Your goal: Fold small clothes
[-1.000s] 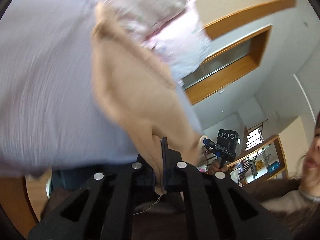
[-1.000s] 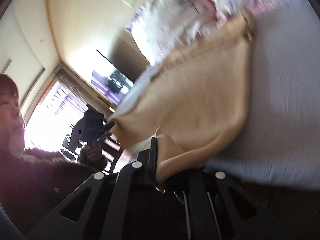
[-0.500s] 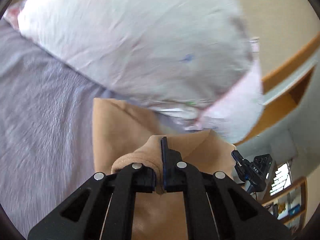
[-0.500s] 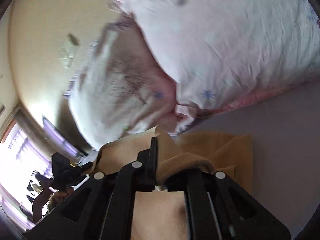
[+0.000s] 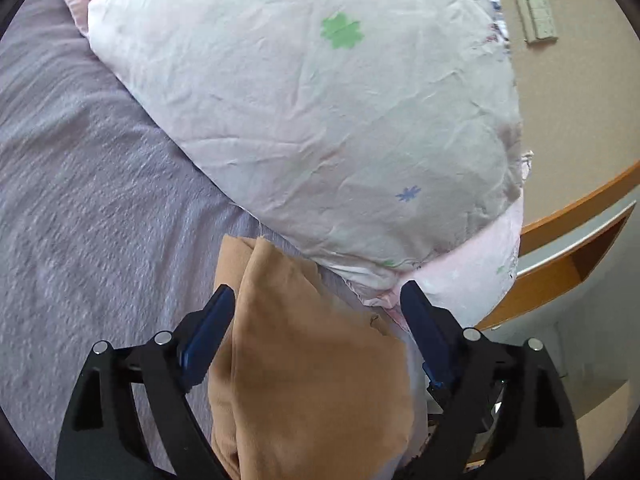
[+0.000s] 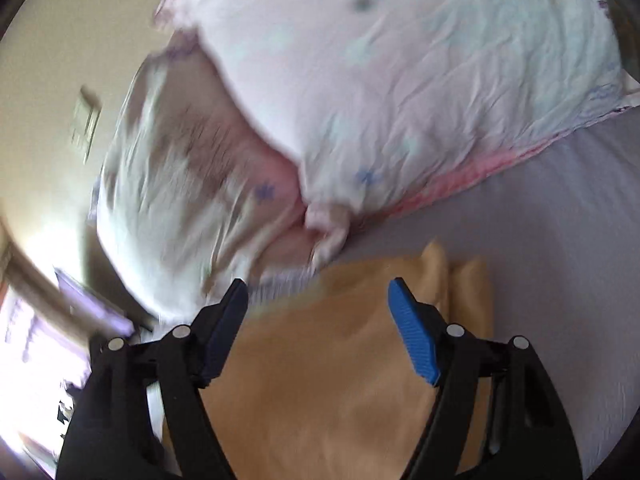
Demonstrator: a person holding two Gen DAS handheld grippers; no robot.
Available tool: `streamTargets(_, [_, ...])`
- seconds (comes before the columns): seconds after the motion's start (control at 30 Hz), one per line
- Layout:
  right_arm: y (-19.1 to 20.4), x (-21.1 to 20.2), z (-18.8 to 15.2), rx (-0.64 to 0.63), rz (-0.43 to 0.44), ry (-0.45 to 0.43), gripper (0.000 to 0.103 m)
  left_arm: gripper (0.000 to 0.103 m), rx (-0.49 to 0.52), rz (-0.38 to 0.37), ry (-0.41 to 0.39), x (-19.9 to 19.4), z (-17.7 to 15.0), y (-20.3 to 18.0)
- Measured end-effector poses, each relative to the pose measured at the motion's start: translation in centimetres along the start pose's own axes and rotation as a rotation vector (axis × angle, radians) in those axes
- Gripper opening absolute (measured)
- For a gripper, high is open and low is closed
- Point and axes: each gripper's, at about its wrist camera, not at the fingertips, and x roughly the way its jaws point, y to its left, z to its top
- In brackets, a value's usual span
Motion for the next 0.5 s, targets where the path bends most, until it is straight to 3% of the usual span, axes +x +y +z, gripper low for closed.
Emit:
streamTargets(0.1, [0.1,0.6,-2.4,-0.009,-0.05,0.089,0.084,0.085,0.047,0.049,0.075,-1.4,-1.8,-0.3])
streamTargets(0.17, [-1.4,1.6,-3.6,0.017,-0.129,0.129,0.083,0.084,0.061,0.086,0.135,-1.6,-3.6,0.1])
streamTargets(0.23, [-1.7,0.6,-4.3,0.001,-0.071,0.054,0.083,0.084,0.063,0.105,0.18,-1.2,-5.1,0.3])
streamTargets(0.33, [-2.8,-1.1,-5.1,0.041,0.096,-0.006,0.083,0.083,0.045,0.122,0.228,-0.9,-7.0,1.1])
streamTargets(0.4, [-3.1,-2.0,-5.0,0.055,0.144,-0.036,0.085,0.082,0.054,0.158,0.244,-0.7,-7.8,0.9])
streamTargets(0.5, [-3.2,-2.8,-4.8,0.063,0.167,-0.086,0.088,0.082,0.084,0.187,0.199,-1.2,-8.5,0.7])
